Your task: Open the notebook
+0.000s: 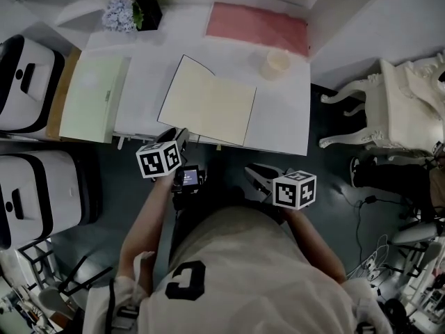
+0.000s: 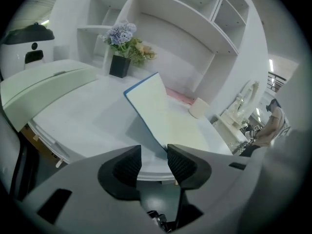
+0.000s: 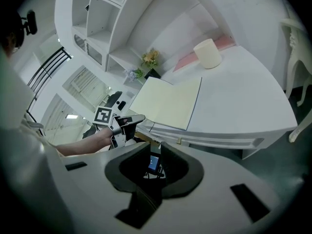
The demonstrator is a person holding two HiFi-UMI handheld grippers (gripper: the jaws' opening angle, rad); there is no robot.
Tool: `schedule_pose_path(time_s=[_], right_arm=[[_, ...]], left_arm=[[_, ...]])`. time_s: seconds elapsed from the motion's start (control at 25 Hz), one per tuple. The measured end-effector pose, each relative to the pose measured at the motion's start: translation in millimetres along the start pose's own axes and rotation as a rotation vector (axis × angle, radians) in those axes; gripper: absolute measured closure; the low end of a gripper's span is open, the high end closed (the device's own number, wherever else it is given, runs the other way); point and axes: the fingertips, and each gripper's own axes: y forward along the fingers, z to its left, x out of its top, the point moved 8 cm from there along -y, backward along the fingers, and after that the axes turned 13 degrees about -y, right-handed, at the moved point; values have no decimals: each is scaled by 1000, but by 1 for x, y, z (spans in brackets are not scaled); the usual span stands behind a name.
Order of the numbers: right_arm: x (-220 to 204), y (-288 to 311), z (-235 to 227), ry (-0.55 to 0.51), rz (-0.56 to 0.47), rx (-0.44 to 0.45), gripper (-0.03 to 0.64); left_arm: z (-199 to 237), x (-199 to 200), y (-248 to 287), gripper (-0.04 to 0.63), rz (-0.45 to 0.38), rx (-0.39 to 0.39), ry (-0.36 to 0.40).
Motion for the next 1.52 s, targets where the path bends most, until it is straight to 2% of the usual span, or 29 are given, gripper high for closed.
schedule_pose_path(time_s=[0.24,0.4,0.68,1.16,1.52], right_arm=[[8,5,10,-63,7,3,555],[10,9,12,-66,16,0,558],[18,17,12,-58,11,-14,560],[36,38,24,-95,25,-6,569],[56,44,34,-190,-17,-34,586]], left_arm=[[5,-1,6,414,20,72,99],[5,-2,11,414,41,103,157],[7,-1,15,414,77,100,152],[6,-3,13,416,78,84,157],[7,-3,11,426,74,80,208]])
